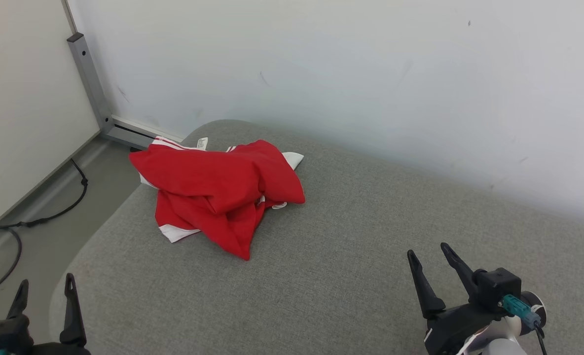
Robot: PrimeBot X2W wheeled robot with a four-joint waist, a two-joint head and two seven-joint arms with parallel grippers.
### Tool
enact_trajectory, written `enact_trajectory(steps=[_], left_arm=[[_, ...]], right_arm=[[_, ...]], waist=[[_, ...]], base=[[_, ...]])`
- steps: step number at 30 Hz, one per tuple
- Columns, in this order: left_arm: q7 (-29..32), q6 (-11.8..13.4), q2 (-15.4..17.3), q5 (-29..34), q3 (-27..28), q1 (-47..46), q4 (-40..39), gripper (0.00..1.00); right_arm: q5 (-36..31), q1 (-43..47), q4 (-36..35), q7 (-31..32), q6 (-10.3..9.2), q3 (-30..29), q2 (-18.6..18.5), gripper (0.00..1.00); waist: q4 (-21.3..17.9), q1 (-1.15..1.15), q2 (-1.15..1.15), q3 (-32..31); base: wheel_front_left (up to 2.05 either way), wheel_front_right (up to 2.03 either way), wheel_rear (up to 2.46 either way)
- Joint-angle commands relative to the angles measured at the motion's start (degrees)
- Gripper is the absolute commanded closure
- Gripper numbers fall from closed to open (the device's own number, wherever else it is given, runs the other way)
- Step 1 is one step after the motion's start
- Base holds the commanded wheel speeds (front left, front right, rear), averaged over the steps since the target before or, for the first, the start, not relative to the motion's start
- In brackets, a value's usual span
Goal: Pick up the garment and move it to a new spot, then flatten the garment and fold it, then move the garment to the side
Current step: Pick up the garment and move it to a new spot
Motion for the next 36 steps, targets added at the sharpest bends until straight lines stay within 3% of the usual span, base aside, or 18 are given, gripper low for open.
enact_trajectory(steps=[1, 5, 17, 30, 36], left_arm=[[-0.42, -0.12, 0.45, -0.21, 0.15, 0.07, 0.20, 0.00], [-0.35, 0.41, -0.41, -0.62, -0.29, -0.55, -0.80, 0.00], [-0.24, -3.40, 0.03, -3.40, -1.10, -8.48, 2.05, 0.00], [0.89, -7.26, 0.54, -6.05, -1.54, -19.65, 12.95, 0.00], [1.71, -10.54, 1.22, -8.01, -1.50, -25.16, 20.43, 0.00]], right_arm=[[0.65, 0.35, -0.13, -0.31, 0.00, 0.08, -0.31, 0.00], [1.12, 0.25, 0.00, -0.31, -0.01, 0.29, -0.30, 0.00], [-0.02, -1.07, 0.97, -0.21, -0.01, 0.59, -0.32, 0.00], [-1.42, -3.33, 1.69, 0.12, -0.01, 1.67, -0.33, 0.00], [-1.93, -4.18, 1.36, 0.46, -0.01, 2.00, -0.31, 0.00]], waist=[[-0.07, 0.00, 0.00, 0.02], [-0.84, 0.00, 0.00, 0.14], [-4.41, 0.00, 0.00, 1.20], [-11.30, 0.00, 0.00, 3.04], [-14.49, 0.00, 0.00, 4.56]], base=[[0.00, 0.00, 0.00], [0.00, 0.00, 0.00], [0.00, 0.00, 0.00], [0.00, 0.00, 0.00], [0.00, 0.00, 0.00]])
